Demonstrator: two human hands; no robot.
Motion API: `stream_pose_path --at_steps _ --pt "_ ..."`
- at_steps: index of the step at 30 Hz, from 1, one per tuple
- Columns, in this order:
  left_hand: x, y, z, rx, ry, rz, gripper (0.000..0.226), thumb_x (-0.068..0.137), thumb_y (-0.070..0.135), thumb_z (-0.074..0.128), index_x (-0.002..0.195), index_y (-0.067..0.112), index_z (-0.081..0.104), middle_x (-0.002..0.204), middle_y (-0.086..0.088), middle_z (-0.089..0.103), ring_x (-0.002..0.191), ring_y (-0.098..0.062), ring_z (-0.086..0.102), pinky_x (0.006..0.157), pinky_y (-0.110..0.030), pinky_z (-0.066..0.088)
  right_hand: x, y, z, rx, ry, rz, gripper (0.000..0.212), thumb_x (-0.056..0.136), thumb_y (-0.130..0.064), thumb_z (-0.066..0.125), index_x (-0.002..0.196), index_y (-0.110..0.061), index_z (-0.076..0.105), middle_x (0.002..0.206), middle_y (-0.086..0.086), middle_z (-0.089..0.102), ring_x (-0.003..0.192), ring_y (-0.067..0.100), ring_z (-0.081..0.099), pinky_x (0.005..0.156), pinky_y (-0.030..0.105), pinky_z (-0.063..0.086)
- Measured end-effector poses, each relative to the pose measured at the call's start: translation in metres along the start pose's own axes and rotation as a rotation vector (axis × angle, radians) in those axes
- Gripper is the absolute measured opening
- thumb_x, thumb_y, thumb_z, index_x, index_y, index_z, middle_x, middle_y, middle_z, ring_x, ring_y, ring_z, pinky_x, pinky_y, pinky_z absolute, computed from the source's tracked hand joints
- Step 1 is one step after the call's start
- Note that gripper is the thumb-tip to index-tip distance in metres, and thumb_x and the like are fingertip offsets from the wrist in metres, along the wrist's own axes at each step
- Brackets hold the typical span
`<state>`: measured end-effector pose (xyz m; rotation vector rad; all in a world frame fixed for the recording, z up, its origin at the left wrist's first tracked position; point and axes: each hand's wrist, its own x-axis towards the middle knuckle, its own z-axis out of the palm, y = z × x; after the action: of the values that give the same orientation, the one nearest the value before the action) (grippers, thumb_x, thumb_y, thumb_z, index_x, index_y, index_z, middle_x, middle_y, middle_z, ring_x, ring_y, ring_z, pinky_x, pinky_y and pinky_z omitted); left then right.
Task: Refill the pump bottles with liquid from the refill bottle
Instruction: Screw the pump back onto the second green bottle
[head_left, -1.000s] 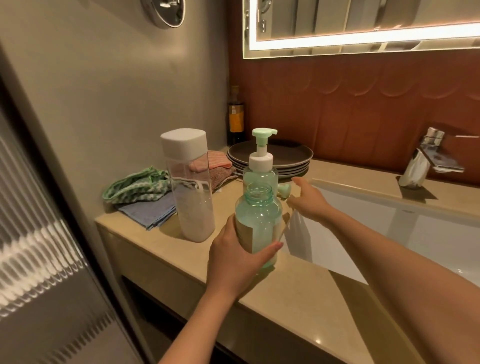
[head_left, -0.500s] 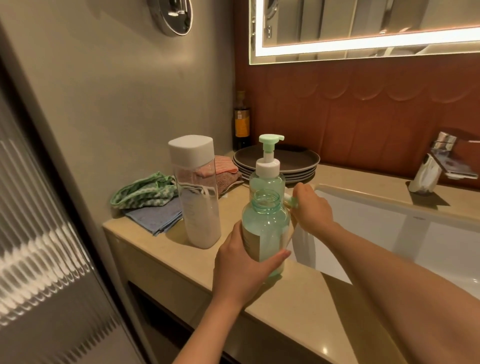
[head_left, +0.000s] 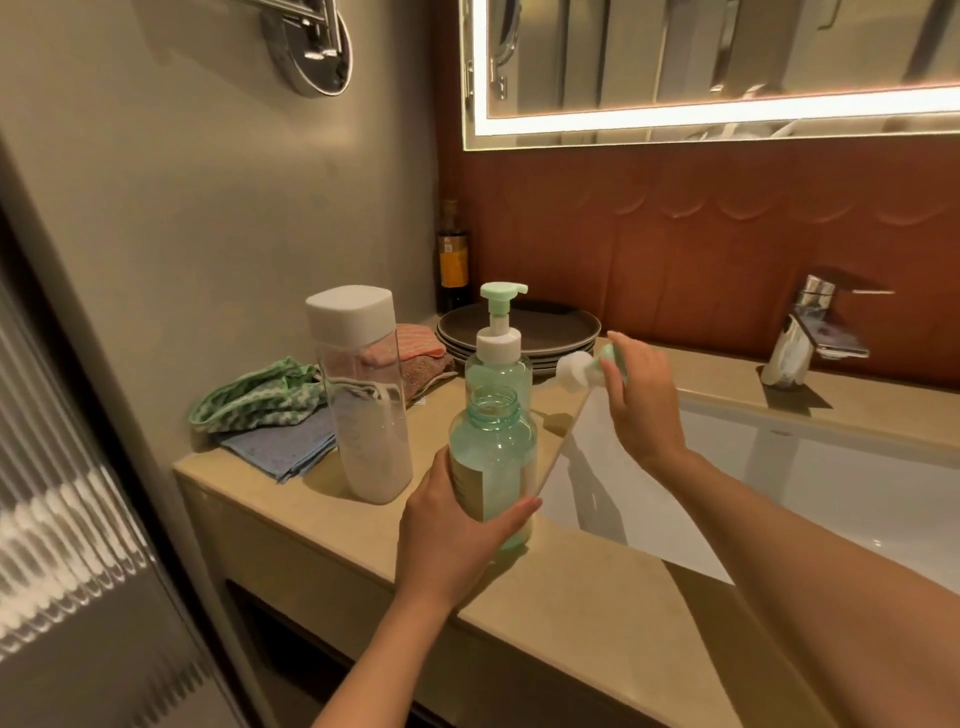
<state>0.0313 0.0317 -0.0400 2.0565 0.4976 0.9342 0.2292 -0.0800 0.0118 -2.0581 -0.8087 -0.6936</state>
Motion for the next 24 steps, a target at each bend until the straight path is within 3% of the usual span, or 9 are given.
stream_pose_path --at_steps 6,13,16,21,24 --pt "-0.001 0.003 -0.001 -0.023 -0.004 0.002 0.087 0.049 0.075 0.067 0.119 0.028 0.049 0.104 0.017 0.058 0.098 -0.002 0.055 0.082 -0.034 0.054 0.037 -0.018 -0.046 0.002 0.233 -0.112 0.033 0.099 -0.026 0.043 0.118 -0.005 0.061 0.114 0.012 0.064 0.101 0.027 0.052 0.080 0.014 0.024" --pt "0.001 0.001 0.000 -0.022 0.006 -0.026 0.086 0.046 0.072 0.070 0.117 0.028 0.050 0.103 0.015 0.060 0.097 -0.005 0.056 0.083 -0.037 0.053 0.071 -0.063 -0.098 0.166 0.485 -0.180 0.034 0.100 -0.023 0.036 0.104 -0.005 0.065 0.100 0.010 0.065 0.088 0.020 0.044 0.067 0.012 0.023" --pt "0.001 0.000 0.000 -0.020 0.008 -0.031 0.086 0.046 0.074 0.069 0.116 0.028 0.050 0.102 0.015 0.060 0.096 -0.005 0.057 0.083 -0.037 0.054 0.076 -0.086 -0.109 0.238 0.527 -0.185 0.035 0.101 -0.023 0.035 0.100 -0.004 0.065 0.093 0.006 0.061 0.087 0.017 0.042 0.069 0.007 0.027" --pt "0.000 -0.001 0.001 -0.012 0.001 -0.028 0.086 0.047 0.075 0.068 0.118 0.027 0.049 0.103 0.014 0.060 0.097 -0.006 0.057 0.083 -0.037 0.054 0.074 -0.116 -0.111 0.354 0.513 -0.250 0.036 0.099 -0.027 0.036 0.099 -0.005 0.064 0.090 -0.004 0.055 0.088 0.020 0.051 0.073 0.022 0.037" --pt "-0.001 -0.001 0.000 0.000 0.005 -0.017 0.084 0.049 0.074 0.067 0.117 0.028 0.049 0.101 0.014 0.059 0.095 -0.006 0.057 0.081 -0.038 0.054 0.071 -0.129 -0.104 0.349 0.442 -0.314 0.046 0.095 -0.036 0.031 0.099 -0.004 0.065 0.091 -0.005 0.054 0.088 0.021 0.052 0.074 0.019 0.037"
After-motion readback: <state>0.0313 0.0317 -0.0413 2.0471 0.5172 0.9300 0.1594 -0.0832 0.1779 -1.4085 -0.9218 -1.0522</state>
